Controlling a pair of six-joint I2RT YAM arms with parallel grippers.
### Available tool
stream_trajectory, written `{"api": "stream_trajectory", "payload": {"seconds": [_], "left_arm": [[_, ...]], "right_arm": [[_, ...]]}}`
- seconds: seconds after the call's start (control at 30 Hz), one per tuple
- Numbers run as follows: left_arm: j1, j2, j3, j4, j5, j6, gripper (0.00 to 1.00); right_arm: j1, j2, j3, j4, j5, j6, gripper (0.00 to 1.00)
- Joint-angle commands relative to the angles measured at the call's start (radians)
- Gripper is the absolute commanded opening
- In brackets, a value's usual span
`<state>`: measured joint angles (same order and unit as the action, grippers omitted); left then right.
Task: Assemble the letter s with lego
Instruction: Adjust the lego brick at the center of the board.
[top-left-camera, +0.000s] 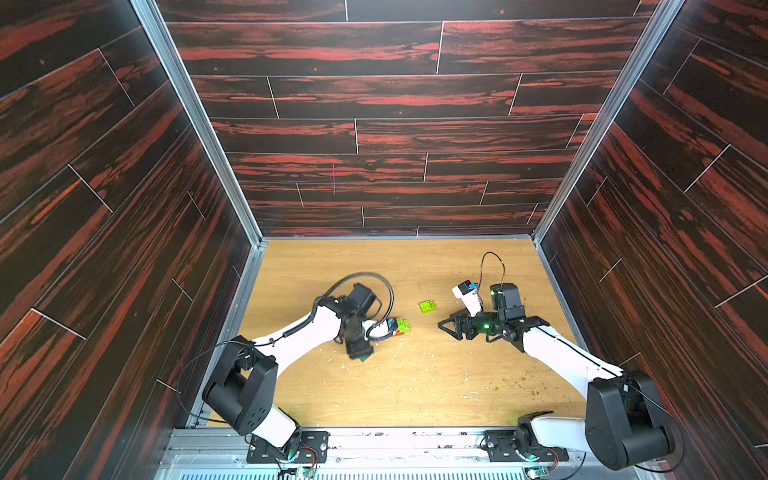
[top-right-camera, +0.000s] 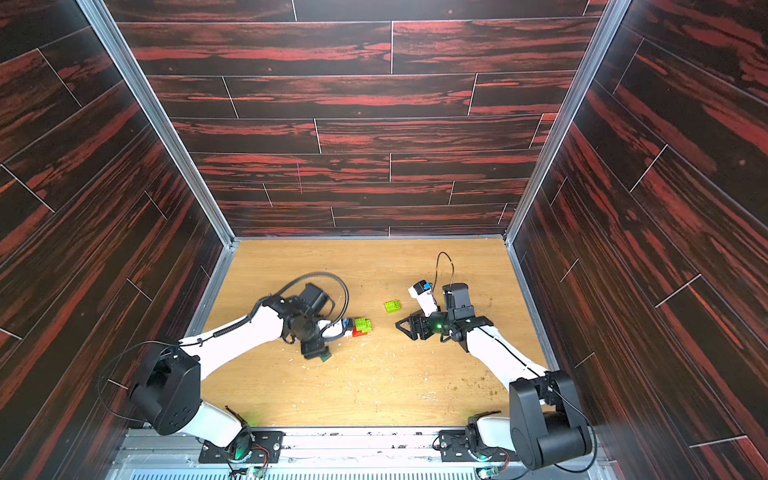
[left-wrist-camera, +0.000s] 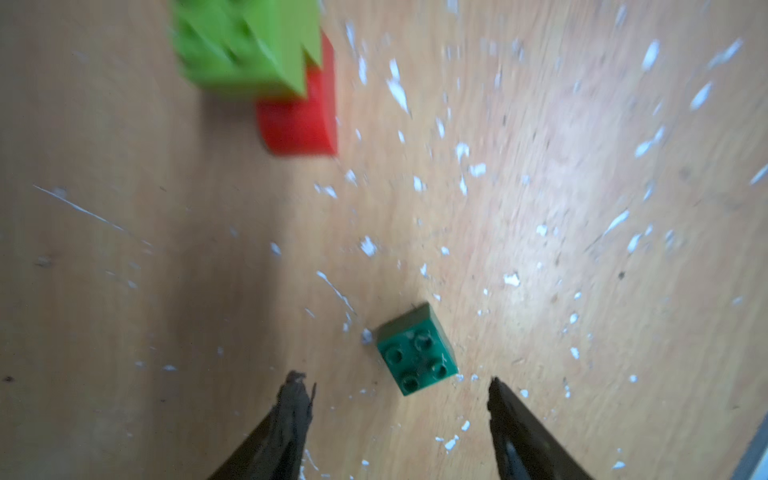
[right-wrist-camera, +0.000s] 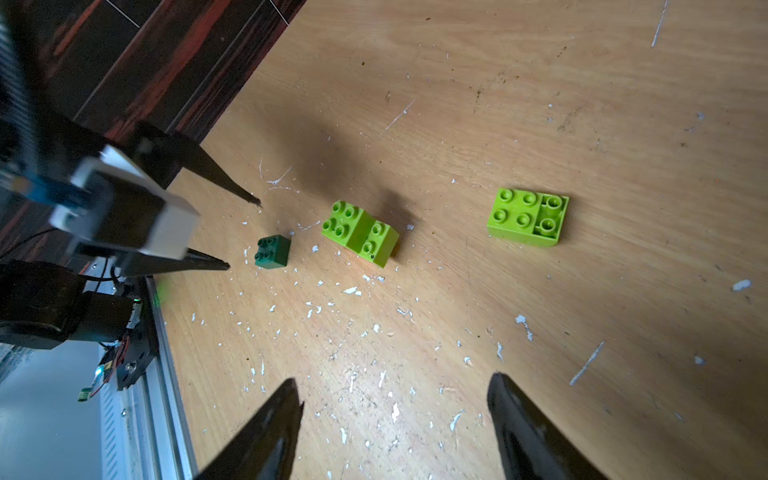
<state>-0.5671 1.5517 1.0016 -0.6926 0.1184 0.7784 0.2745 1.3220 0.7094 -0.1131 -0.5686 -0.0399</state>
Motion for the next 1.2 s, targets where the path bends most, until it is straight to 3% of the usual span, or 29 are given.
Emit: {"api": "stream_trajectory", "payload": {"seconds": [0.0,0.27,0.53,0.7,1.17], "left_arm": [[0.006,-0.001,-0.011,0.035,-0.075,0.050,0.70],[0.003,0.074,-0.012,0.013,-0.125,0.094,0.70],[-0.001,0.120,0.004,0.016,-0.105,0.099,0.70],[-0.007,0.163,0.033,0.022,-0.105,0.105,0.66],[-0.013,0.195,0.082,0.031,-0.010,0.083,0.64]], "right_arm": [[-0.002,-0.028,0.004,-0.010,-0.020,0.008,0.74],[-0.002,-0.028,-0.007,-0.002,-0.021,0.005,0.74],[-0.002,-0.026,-0.010,0.004,-0.026,0.005,0.74],[-0.002,-0.030,-0.010,0.003,-0.028,0.005,0.74],[-0.002,-0.022,-0.011,0.007,-0.034,0.008,0.74]]}}
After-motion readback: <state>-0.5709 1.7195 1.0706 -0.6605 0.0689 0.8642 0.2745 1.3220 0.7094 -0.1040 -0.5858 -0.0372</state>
